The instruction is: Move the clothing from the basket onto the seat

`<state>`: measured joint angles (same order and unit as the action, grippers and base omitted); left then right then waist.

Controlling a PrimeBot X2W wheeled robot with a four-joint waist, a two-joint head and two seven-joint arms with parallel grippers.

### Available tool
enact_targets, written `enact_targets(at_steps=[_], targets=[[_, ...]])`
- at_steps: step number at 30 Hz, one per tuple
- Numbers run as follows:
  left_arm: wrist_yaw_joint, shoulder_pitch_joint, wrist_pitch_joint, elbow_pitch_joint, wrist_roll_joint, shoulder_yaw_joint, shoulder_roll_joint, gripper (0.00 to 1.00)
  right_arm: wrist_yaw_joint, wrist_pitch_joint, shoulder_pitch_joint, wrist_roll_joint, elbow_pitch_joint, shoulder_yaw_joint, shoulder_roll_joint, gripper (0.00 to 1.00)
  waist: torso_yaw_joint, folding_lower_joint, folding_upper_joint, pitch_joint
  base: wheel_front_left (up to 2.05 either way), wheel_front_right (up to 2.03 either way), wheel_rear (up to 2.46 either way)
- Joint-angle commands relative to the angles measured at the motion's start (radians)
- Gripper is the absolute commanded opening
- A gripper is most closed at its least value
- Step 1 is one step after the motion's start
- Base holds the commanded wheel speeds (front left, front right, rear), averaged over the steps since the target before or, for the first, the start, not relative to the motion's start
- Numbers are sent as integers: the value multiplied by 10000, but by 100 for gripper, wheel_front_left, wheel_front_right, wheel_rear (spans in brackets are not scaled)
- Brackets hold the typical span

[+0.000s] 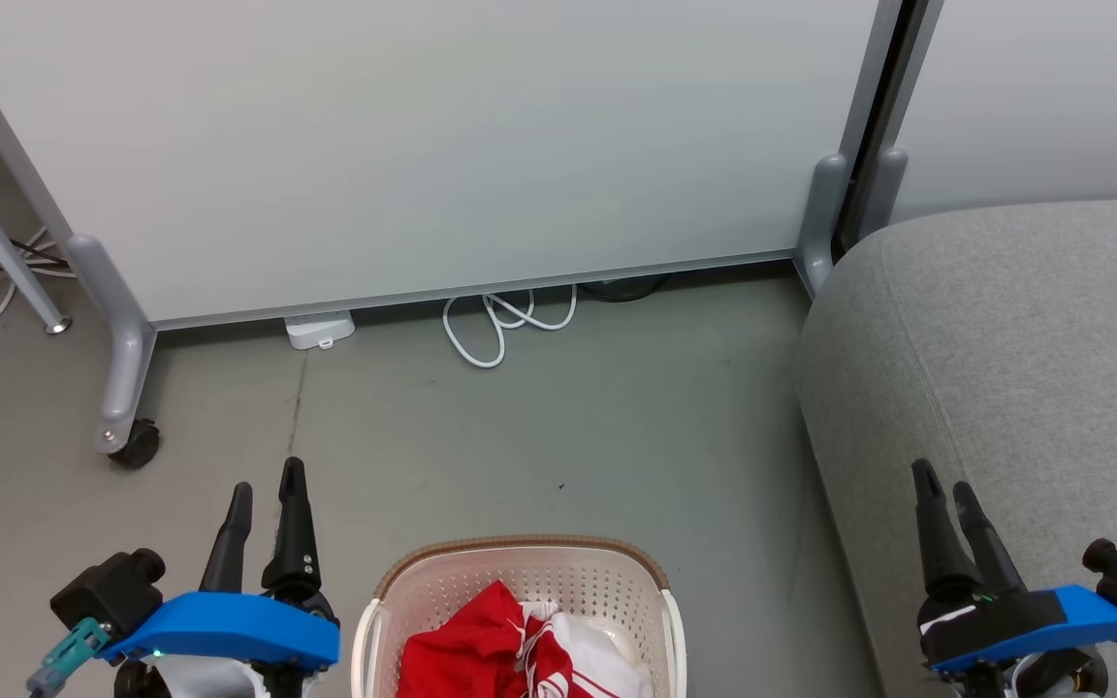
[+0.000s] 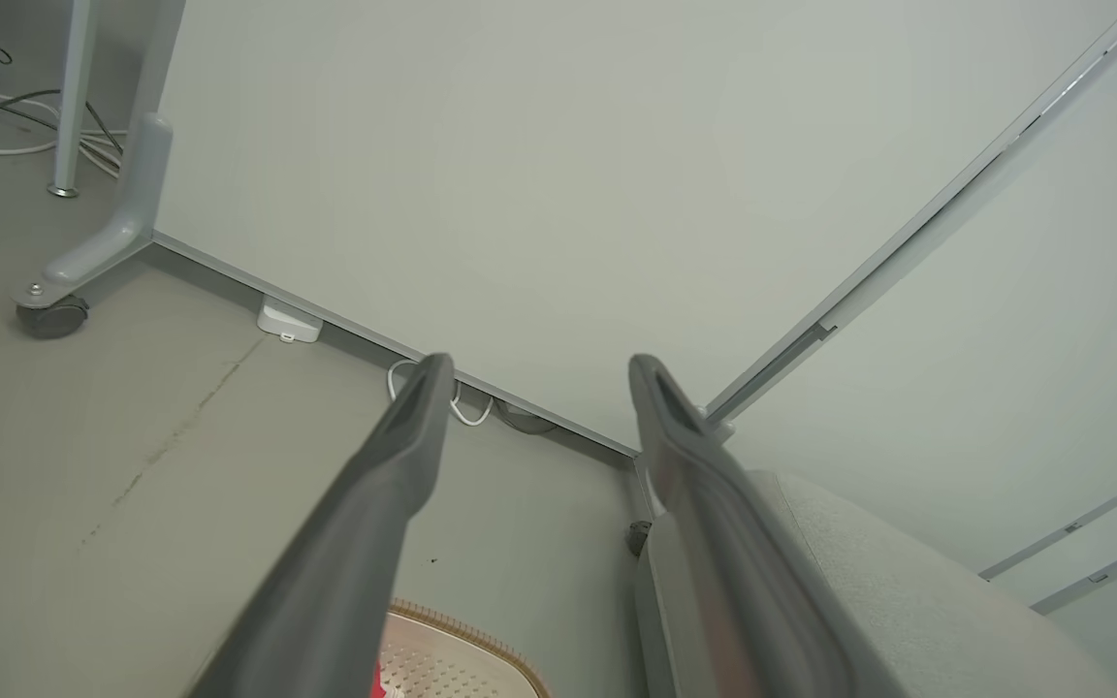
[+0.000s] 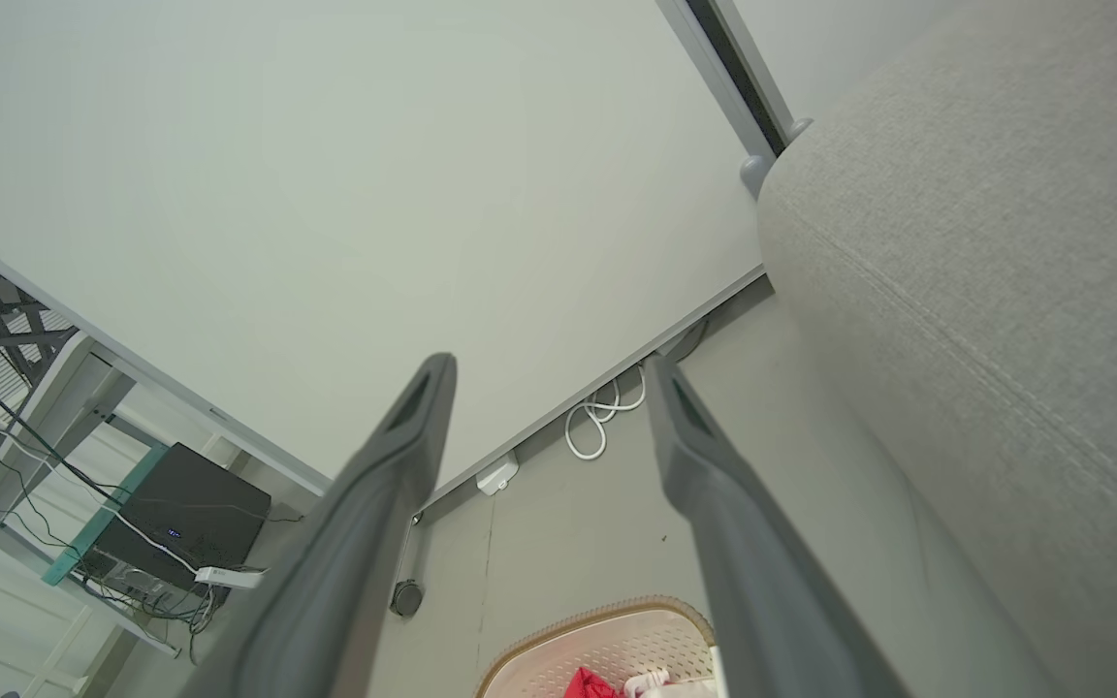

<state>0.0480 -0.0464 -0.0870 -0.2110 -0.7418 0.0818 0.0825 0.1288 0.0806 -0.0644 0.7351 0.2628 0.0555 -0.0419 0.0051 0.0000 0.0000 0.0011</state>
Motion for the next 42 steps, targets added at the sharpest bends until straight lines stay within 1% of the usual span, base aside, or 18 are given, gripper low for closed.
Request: enact_targets(at_steps=[1, 5, 27, 32, 42], targets=[[-48, -95, -109, 153, 344, 81, 101, 100, 15, 108, -79, -326, -75, -19, -66, 100, 0, 0, 0, -1, 0, 0, 0], [-110, -122, -261, 145, 967, 260, 163, 100, 16, 226, -115, -1001, -18, -38, -71, 100, 8, 0, 0, -4, 0, 0, 0], [-337, -214, -833, 78, 3162, 789, 282, 100, 21, 688, -116, -3419, 27, -106, -90, 100, 87, 0, 0, -33, 0, 0, 0], [-390, -186, -931, 36, 3488, 819, 275, 100, 22, 753, -73, -3821, 35, -133, -93, 100, 102, 0, 0, -51, 0, 0, 0], [-345, -262, -1148, -264, 4245, 944, 222, 100, 24, 852, 1, -4748, 26, -178, -101, 100, 158, 0, 0, -69, 0, 0, 0]])
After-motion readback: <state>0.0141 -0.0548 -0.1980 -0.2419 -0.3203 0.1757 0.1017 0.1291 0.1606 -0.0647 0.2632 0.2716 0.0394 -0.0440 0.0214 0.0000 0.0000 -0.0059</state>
